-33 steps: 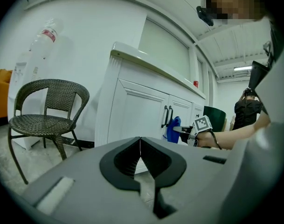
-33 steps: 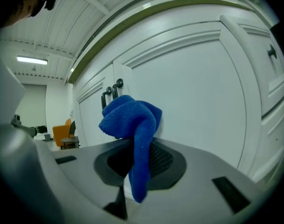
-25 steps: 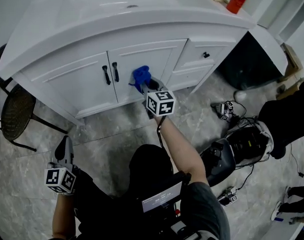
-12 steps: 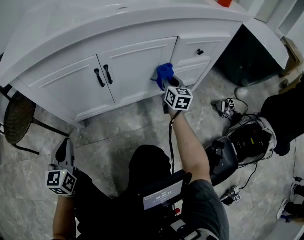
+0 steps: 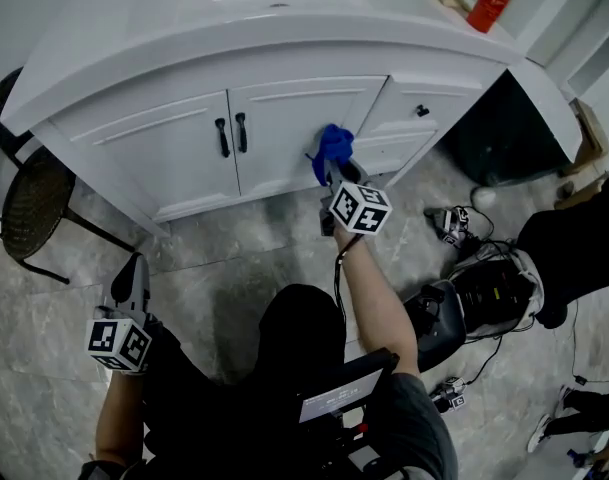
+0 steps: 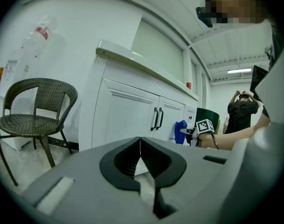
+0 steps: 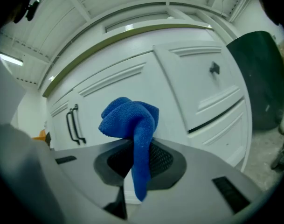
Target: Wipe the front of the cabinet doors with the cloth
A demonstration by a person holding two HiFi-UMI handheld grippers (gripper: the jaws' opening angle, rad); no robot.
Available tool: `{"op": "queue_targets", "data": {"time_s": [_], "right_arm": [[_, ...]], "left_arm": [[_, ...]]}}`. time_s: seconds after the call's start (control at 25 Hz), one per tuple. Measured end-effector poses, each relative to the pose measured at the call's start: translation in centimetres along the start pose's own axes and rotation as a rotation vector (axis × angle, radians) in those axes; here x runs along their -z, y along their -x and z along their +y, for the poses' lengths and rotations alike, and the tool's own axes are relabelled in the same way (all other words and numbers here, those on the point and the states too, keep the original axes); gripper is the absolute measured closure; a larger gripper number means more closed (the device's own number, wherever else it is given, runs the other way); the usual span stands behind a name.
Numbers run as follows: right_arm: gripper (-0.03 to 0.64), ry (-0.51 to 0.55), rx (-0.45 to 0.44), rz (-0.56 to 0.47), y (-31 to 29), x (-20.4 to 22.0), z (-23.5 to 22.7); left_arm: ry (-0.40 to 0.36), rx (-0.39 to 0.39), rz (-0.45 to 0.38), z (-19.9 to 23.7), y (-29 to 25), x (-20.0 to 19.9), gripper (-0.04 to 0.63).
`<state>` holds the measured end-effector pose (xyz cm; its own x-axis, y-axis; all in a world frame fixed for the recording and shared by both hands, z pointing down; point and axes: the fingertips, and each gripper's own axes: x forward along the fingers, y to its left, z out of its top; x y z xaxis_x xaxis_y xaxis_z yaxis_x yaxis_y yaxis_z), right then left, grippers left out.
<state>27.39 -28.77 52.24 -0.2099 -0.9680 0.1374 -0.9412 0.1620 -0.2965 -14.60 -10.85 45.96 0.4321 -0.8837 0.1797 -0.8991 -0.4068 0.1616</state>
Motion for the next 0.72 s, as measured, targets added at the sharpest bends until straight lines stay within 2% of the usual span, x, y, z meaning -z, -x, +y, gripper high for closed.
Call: {"op": "queue_targets", "data": {"time_s": [0.24, 0.4, 0.52, 0.72], "right_arm": [[0.565, 0.078, -0.265, 0.126, -1.6, 5.8, 12.6], [0.565, 0.113, -0.38, 0.194, -3.0, 9.3, 18.2], [0.565, 0.144, -0.387, 0.206, -4.5, 10.6, 19.3], [0.565, 0.119, -0.307, 0.184, -6.1, 10.7, 15.8]], "left_arm": [[0.049, 0.003, 0.003, 0.6, 0.4, 1.7, 0.592], [0.047, -0.018, -0.013, 1.6, 1.0, 1.0, 0.592], [0.044, -0.048, -0.017, 2.6, 1.6, 0.9, 0.592], [0.049, -0.093, 0.003, 3.6, 2.4, 1.6, 0.592]]}}
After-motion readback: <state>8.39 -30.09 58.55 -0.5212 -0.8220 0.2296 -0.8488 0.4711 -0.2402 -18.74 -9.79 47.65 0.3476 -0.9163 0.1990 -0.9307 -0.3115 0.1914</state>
